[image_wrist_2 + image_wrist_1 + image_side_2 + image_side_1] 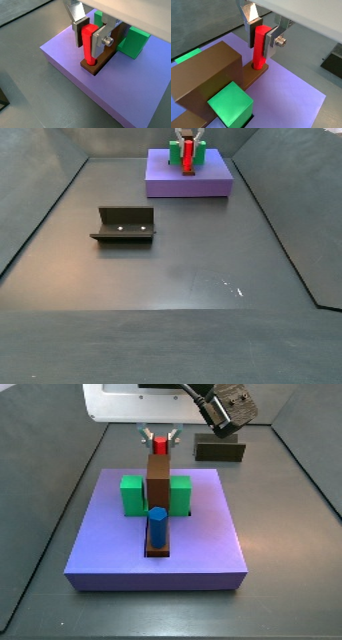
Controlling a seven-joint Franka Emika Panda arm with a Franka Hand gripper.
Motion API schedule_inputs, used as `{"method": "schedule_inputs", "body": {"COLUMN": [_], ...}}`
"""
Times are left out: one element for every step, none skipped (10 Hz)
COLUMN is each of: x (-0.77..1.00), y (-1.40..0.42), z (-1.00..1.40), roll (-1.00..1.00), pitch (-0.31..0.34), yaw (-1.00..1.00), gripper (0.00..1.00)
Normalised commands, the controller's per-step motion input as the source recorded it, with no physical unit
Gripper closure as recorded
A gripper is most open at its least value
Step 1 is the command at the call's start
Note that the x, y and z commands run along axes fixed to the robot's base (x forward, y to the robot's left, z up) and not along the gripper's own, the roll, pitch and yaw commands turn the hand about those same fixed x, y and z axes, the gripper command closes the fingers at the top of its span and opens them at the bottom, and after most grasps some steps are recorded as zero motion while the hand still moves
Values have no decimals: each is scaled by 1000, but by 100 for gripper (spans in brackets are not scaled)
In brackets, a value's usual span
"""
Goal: Pick up the red object. Move up. Move to above the board. Insert the red object.
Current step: Insert the red object.
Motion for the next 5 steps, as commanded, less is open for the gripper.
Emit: {"method": "schedule_inputs", "body": {"x": [77, 103, 109, 126, 83], "y": [-280, -146, 0, 66, 94], "z": [-337, -437, -494, -489, -471], "roll": [203, 214, 119, 21, 0], "pitch": [0, 0, -31, -64, -67], "yaw": [91, 0, 0, 0, 0], "gripper": [100, 100, 100, 100, 100]}}
